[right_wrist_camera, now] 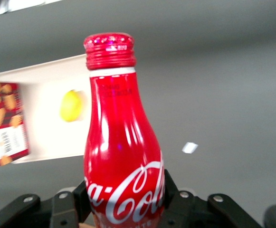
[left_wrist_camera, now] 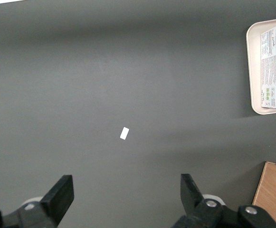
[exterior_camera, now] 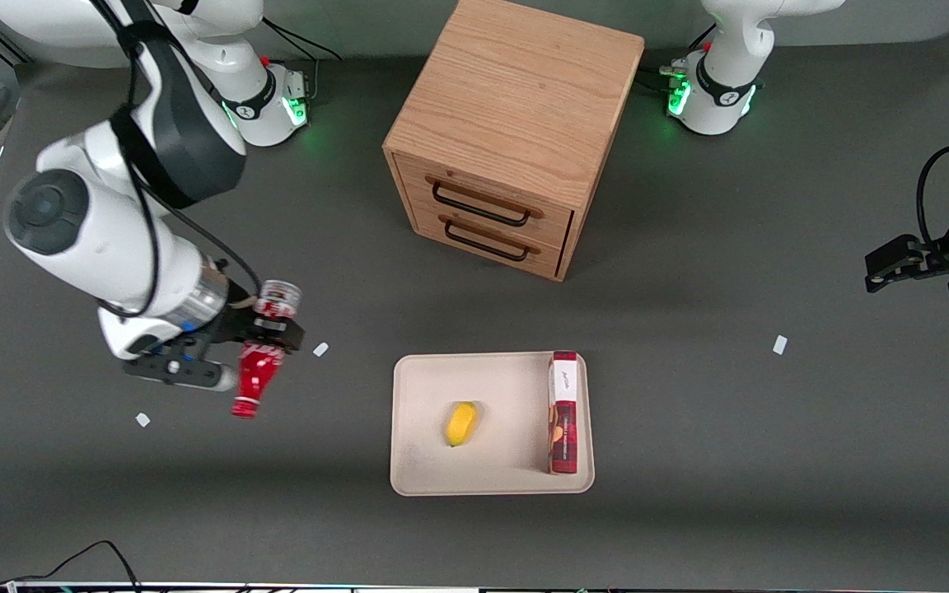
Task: Place coke bottle on tray
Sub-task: 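Carry the bottle over the cream tray beside the yellow mango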
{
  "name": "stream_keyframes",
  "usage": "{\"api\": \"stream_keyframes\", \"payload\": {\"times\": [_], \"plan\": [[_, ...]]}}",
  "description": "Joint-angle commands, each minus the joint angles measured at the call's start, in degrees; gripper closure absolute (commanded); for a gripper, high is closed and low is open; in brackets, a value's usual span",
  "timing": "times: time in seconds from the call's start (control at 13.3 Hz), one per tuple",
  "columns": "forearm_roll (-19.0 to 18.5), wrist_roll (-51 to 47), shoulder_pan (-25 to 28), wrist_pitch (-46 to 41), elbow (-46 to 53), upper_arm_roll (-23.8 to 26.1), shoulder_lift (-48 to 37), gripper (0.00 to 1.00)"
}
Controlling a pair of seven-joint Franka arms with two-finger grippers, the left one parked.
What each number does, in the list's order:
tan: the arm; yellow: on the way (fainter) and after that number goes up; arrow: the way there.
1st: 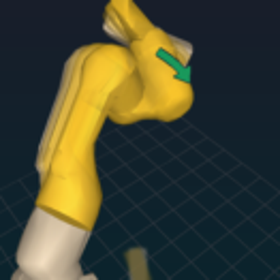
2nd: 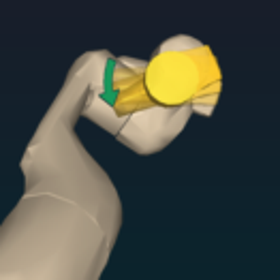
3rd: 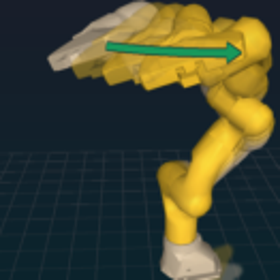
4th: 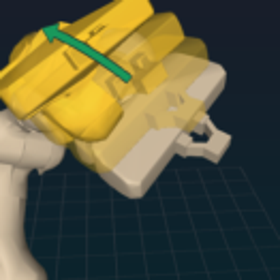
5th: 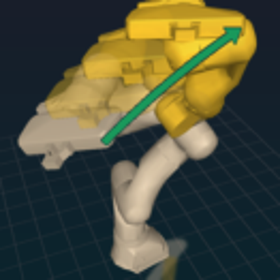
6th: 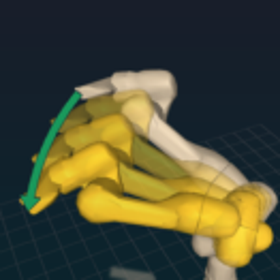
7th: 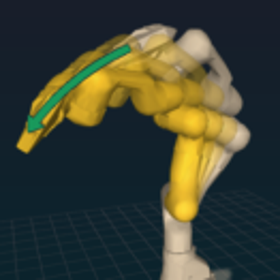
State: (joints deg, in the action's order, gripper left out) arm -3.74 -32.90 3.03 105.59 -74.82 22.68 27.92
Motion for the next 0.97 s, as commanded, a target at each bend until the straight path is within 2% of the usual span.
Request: {"api": "stream_keyframes", "payload": {"times": [0.0,0.07,0.6,0.9], "plan": [[-0.1,-2.2,2.8,2.7,12.6,1.8,15.2,1.00],[-0.2,-3.5,3.3,7.5,12.3,1.8,17.9,1.00],[-2.8,-12.6,5.6,25.5,11.9,1.8,32.2,1.00],[-6.7,-16.2,6.1,28.0,11.3,1.7,34.7,1.00]]}}
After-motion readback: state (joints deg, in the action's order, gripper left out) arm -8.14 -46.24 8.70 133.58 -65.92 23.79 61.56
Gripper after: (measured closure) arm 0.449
